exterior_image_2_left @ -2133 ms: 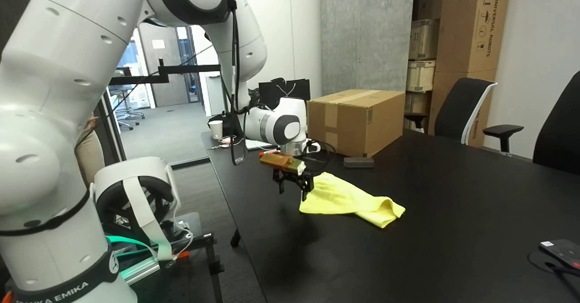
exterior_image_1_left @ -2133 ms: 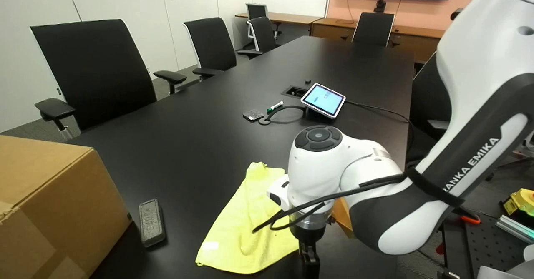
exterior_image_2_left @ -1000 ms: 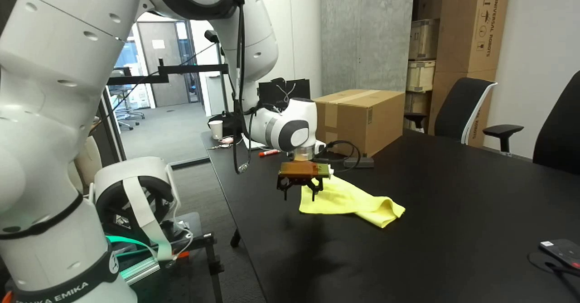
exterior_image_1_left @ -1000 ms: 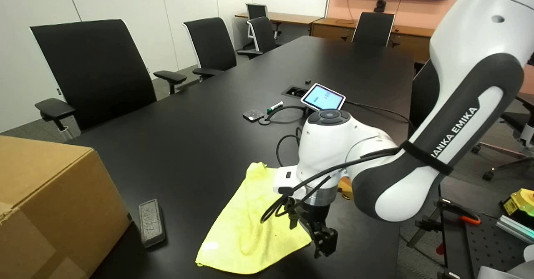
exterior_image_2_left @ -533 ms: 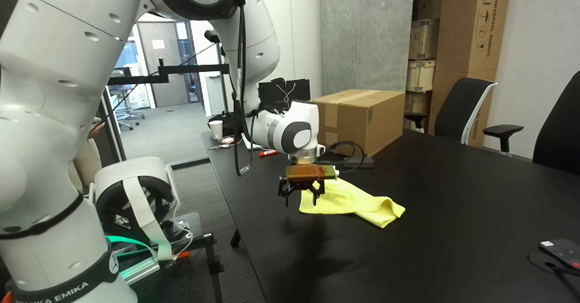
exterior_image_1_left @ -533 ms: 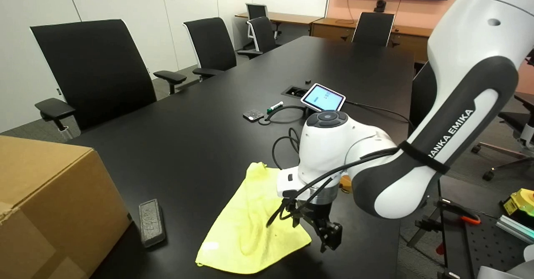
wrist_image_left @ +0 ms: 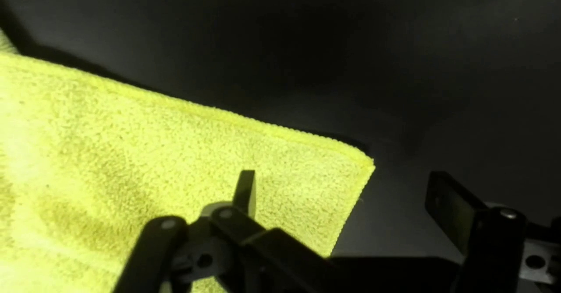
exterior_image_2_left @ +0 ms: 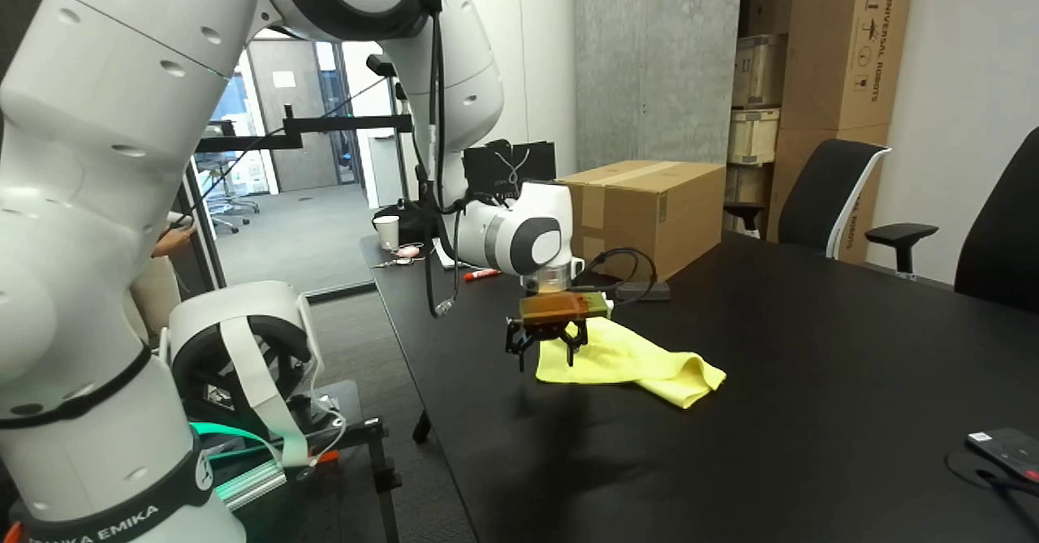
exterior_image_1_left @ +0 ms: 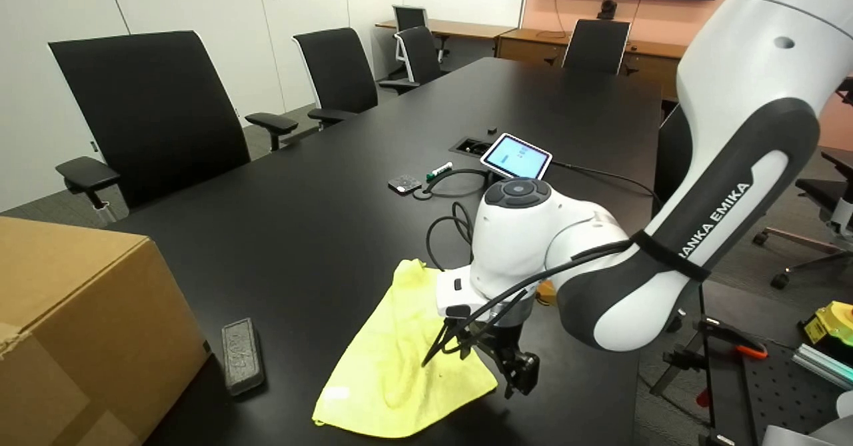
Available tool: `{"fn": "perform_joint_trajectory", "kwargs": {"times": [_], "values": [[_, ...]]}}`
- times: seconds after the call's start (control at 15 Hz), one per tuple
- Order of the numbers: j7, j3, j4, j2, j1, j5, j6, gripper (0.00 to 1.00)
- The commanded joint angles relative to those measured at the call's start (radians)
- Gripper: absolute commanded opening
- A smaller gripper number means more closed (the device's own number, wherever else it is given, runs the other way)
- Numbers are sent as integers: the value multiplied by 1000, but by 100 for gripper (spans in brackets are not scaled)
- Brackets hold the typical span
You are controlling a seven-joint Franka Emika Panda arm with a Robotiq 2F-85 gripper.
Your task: Fold the towel in half
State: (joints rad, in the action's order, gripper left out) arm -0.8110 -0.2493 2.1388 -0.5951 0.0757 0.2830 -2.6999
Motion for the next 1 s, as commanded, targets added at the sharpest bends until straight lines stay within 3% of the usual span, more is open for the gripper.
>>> {"fn": "perform_joint_trajectory", "kwargs": {"times": [0.0, 0.6, 0.67, 0.73, 0.87, 0.93], "values": [[-31, -2, -52, -41, 5, 11, -10, 100], [-32, 14, -110, -110, 10, 13, 7, 100], [-32, 12, -109, -109, 9, 11, 7, 93], [-33, 11, -109, -109, 8, 11, 6, 72], [-30, 13, -111, -109, 10, 11, 7, 68], [-30, 11, -109, -102, 9, 9, 11, 60]]}}
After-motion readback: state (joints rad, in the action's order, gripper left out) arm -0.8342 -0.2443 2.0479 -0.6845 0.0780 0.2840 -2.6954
